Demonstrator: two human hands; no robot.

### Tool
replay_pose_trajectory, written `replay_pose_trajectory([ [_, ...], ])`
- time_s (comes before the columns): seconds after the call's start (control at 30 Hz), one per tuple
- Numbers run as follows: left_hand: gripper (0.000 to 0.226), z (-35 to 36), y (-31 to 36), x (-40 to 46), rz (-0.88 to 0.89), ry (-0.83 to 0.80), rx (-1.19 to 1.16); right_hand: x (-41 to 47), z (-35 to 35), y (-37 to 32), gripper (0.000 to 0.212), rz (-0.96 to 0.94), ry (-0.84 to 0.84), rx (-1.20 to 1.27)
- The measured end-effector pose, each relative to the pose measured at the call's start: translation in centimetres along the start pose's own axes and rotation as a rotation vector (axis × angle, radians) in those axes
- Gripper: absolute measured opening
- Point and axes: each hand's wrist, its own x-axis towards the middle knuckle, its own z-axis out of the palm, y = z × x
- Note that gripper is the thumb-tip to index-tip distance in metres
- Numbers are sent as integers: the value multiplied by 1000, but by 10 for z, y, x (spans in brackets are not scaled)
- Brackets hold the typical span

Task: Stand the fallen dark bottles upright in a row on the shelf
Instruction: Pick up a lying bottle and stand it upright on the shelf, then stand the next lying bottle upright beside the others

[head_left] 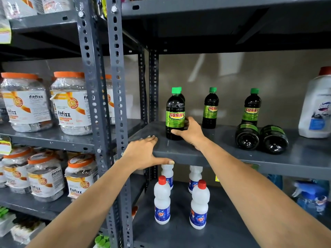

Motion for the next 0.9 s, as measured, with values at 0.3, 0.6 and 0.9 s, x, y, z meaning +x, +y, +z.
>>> replay_pose_trajectory([
  [0.3,137,-1,-1,-4,23,-21,-36,-9,-3,-6,81,23,-19,-24],
  [0.6,120,-5,17,-4,164,16,-116,-19,-118,-19,48,-159,600,-173],
  [0.9,111,-14,93,29,342,-131,-73,-2,-197,4,80,427,156,-952],
])
